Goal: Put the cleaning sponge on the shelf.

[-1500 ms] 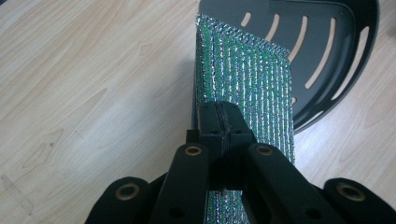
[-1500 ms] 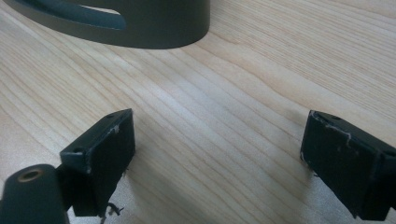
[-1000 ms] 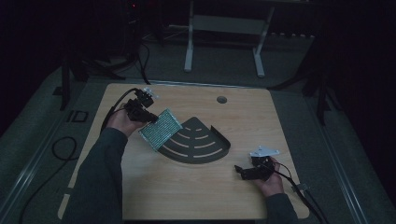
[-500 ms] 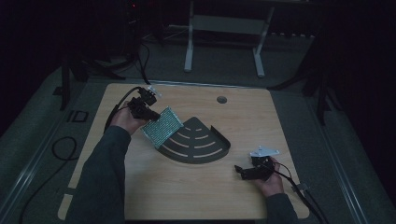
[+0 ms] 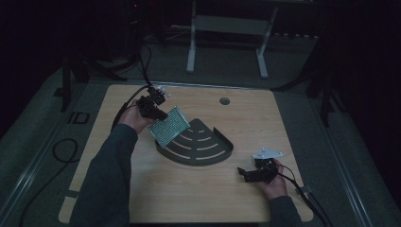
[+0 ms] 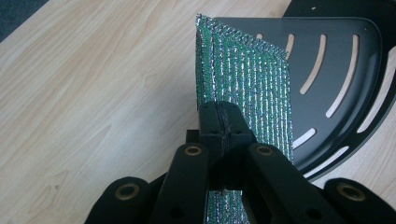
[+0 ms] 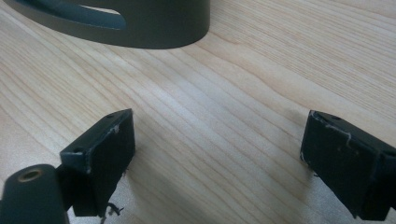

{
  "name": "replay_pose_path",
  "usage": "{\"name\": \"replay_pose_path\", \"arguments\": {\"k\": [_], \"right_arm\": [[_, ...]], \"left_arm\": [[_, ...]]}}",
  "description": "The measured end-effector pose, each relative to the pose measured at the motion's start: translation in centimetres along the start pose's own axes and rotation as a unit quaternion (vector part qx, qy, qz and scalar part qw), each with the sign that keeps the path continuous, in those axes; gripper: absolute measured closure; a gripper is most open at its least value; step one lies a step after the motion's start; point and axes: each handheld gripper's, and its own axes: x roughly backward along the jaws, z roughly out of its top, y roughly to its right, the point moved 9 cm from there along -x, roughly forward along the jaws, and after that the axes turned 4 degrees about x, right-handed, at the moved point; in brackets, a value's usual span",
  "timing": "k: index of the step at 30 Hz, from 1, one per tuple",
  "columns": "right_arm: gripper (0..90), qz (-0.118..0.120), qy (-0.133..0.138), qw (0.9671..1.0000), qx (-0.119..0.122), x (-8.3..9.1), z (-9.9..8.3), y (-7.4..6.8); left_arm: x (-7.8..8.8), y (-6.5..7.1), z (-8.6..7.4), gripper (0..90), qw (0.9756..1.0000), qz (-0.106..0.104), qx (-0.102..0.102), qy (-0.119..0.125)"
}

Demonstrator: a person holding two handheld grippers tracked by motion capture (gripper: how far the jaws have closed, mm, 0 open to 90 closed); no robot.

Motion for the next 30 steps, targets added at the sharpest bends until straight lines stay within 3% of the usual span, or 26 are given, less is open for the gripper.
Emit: {"name": "replay_pose_path", "arguments": {"k": [14, 30], "right_arm": [[9.7, 0.0, 0.0, 1.0, 0.0, 0.0, 0.0, 0.0], [9.7, 0.0, 0.0, 1.0, 0.0, 0.0, 0.0, 0.0]], "left_arm": [[-0.5, 0.4, 1.0, 90.0, 0.9996, 0.003, -0.024, 0.014], [-2.0, 0.5, 1.0, 90.0, 0.9989, 0.019, -0.043, -0.005]]}}
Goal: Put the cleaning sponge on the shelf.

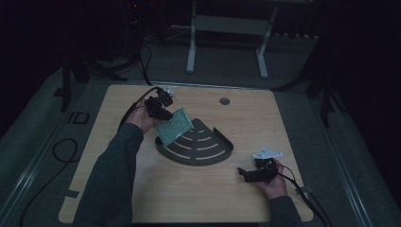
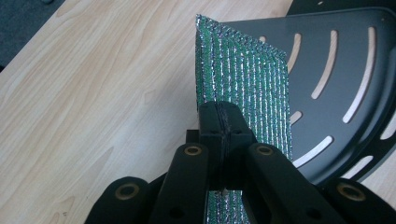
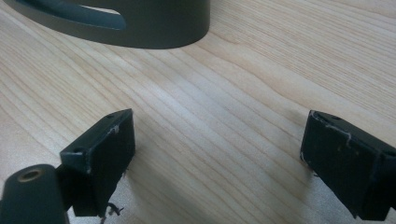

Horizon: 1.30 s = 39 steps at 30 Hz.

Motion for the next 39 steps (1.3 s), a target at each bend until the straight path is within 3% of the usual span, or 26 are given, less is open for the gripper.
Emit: {"name": "replay_pose_path", "arguments": {"k": [10, 39], "right_arm": [[9.7, 0.0, 0.0, 1.0, 0.0, 0.0, 0.0, 0.0], [9.7, 0.0, 0.0, 1.0, 0.0, 0.0, 0.0, 0.0]], "left_arm": [[-0.7, -0.1, -0.3, 90.0, 0.9999, 0.006, -0.003, -0.011], [-2.6, 1.1, -1.0, 89.8, 0.9993, -0.002, -0.01, -0.035]]}}
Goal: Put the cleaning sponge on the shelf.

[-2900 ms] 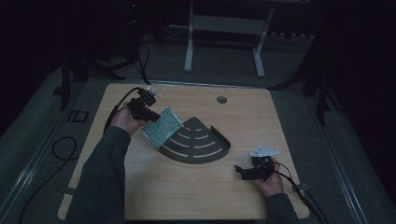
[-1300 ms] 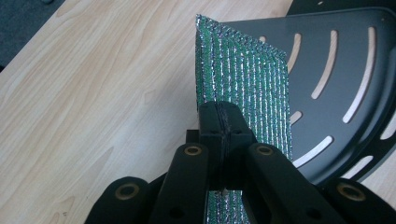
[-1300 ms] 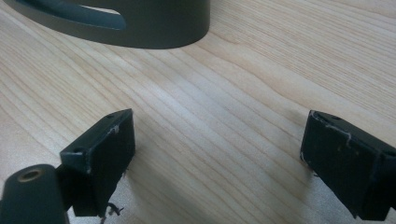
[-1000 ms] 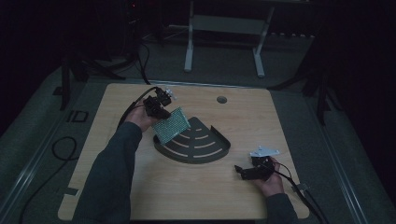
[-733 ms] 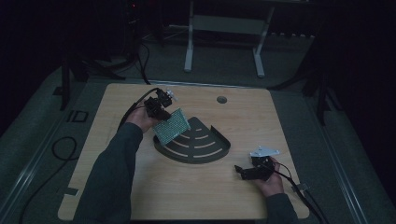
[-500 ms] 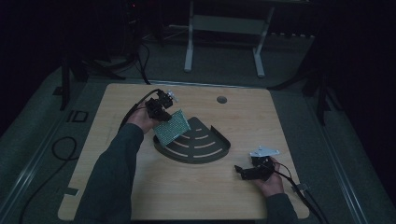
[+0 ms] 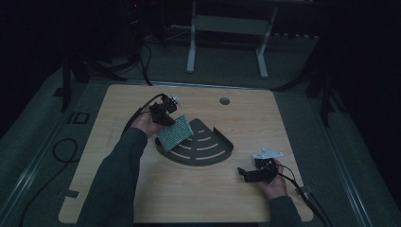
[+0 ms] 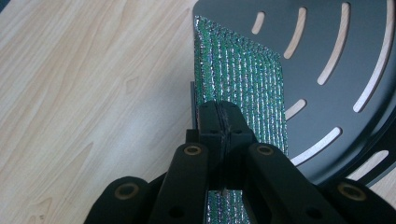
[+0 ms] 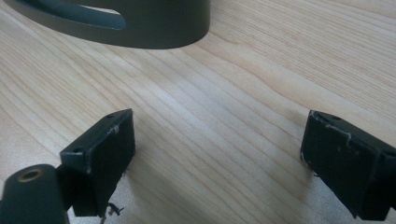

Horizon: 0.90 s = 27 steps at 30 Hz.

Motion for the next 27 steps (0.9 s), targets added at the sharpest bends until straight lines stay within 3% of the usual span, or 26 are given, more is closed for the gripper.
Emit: {"name": "replay_pose_path", "arguments": {"k": [27], "right_arm": [[9.7, 0.0, 0.0, 1.0, 0.0, 0.0, 0.0, 0.0]], "left_arm": [[-1.9, 0.6, -0.8, 89.4, 0.9989, 0.025, -0.015, -0.037]]}}
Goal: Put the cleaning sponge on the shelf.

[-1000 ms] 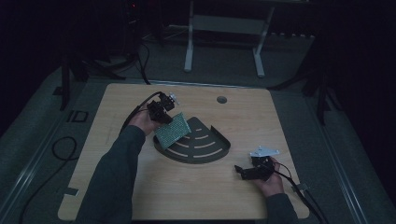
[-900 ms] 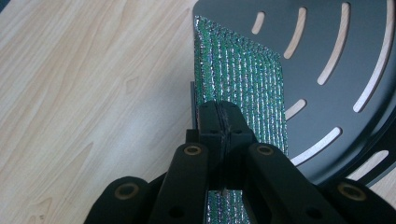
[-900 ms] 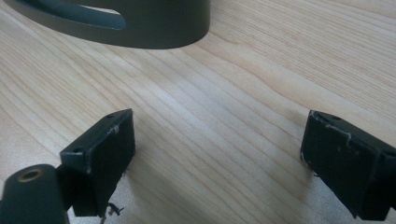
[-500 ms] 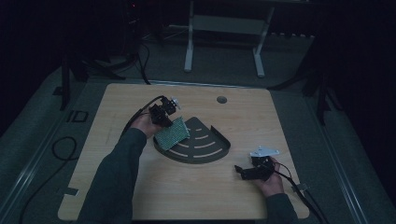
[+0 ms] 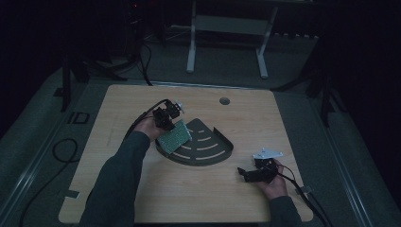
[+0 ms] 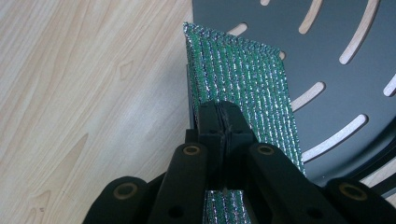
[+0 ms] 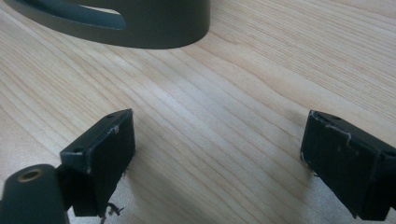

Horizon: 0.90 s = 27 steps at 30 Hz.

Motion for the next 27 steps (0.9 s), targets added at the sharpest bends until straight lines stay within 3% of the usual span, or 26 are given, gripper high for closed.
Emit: {"name": "replay_pose_path", "arguments": {"k": [18, 27], "right_arm": [[9.7, 0.0, 0.0, 1.0, 0.0, 0.0, 0.0, 0.0], [9.7, 0.0, 0.0, 1.0, 0.001, 0.0, -0.01, 0.01]], "left_arm": [[-0.33, -0.01, -0.18, 88.8, 0.9997, 0.019, -0.009, -0.013], [-0.23, -0.09, -0.29, 87.9, 0.9997, 0.017, -0.007, -0.015]]}}
